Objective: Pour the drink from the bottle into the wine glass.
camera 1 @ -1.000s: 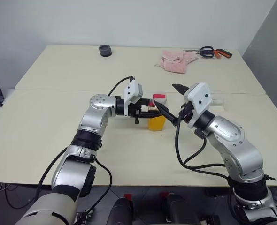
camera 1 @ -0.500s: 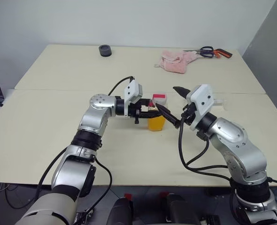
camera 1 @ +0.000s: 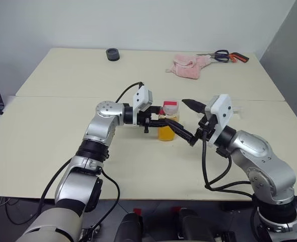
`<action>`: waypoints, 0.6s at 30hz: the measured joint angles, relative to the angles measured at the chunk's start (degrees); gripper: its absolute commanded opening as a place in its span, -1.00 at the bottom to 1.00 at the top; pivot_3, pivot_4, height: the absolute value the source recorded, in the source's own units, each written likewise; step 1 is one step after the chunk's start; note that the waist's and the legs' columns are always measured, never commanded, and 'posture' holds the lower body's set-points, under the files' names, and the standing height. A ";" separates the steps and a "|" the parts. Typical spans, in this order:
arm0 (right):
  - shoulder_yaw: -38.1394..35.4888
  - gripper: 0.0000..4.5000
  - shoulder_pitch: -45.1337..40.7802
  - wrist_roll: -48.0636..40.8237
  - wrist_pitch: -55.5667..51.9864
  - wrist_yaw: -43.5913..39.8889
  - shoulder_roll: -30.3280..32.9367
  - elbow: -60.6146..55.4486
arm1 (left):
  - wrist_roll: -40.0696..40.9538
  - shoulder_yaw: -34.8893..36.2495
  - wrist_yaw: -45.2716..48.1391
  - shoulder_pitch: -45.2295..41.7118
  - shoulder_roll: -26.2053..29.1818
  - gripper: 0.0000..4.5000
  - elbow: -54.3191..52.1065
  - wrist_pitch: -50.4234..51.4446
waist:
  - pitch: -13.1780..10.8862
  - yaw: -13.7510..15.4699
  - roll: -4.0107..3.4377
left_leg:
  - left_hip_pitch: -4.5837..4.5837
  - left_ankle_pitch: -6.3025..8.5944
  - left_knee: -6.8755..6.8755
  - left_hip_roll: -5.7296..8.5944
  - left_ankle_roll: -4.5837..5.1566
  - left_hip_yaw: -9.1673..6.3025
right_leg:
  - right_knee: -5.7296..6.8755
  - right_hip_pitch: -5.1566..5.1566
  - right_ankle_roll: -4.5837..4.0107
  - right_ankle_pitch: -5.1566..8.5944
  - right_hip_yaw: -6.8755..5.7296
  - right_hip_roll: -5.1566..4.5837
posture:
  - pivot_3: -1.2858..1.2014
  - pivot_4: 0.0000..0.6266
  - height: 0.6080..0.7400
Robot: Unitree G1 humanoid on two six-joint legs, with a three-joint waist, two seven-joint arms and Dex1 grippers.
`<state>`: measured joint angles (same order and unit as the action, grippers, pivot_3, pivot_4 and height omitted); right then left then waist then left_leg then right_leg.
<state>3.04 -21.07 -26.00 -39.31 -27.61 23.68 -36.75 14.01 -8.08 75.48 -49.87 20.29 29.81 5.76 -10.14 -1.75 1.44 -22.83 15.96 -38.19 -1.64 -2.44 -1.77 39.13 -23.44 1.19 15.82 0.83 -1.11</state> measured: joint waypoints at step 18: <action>-1.92 0.92 -0.75 -2.47 -0.81 -1.12 2.85 1.13 | 0.14 0.18 -0.12 -0.38 0.17 -0.25 0.07 0.01 | 0.00 0.00 0.00 | 0.00 0.00 0.00 0.00 0.00 0.01 | 0.00 0.00 0.00 0.00 0.01 0.00 | 0.03 -0.52 1.00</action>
<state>1.13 -21.81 -28.47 -40.12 -28.73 26.52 -35.63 14.15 -7.90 75.35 -50.24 20.46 29.88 5.77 -10.14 -1.76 1.44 -22.83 15.96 -38.19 -1.64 -2.44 -1.76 39.12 -23.44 1.19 15.82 0.84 -1.11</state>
